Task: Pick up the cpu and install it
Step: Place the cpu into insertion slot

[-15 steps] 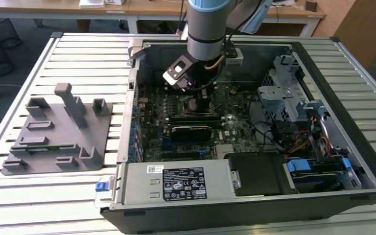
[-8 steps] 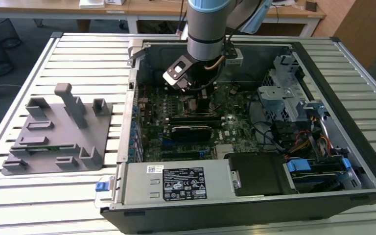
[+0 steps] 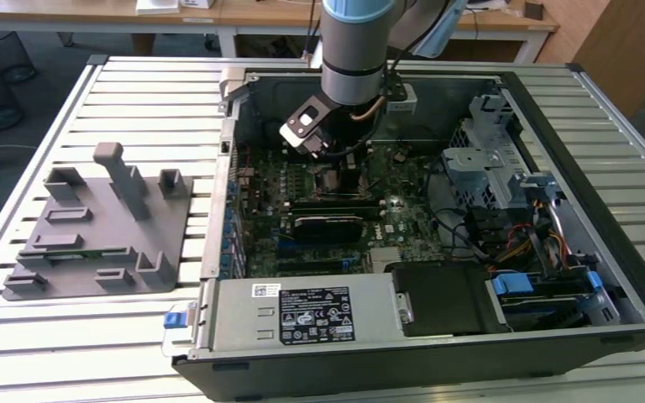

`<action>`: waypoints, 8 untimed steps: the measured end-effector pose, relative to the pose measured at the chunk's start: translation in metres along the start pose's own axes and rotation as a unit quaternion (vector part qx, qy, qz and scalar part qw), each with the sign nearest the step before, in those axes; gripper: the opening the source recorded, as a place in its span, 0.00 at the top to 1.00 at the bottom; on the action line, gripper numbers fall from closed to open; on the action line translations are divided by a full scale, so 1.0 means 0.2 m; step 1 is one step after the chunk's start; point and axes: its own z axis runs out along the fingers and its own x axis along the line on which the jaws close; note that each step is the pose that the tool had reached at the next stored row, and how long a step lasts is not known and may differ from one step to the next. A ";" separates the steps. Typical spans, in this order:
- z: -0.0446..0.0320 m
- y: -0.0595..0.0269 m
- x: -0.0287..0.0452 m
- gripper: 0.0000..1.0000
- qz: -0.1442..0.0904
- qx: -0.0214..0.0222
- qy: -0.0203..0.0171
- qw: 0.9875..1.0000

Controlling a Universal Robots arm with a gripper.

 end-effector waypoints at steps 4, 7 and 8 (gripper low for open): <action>-0.003 -0.001 -0.001 0.39 0.000 0.000 -0.001 1.000; -0.016 -0.001 -0.002 0.39 0.000 0.000 -0.001 1.000; -0.020 -0.001 -0.002 0.39 0.000 0.000 -0.001 1.000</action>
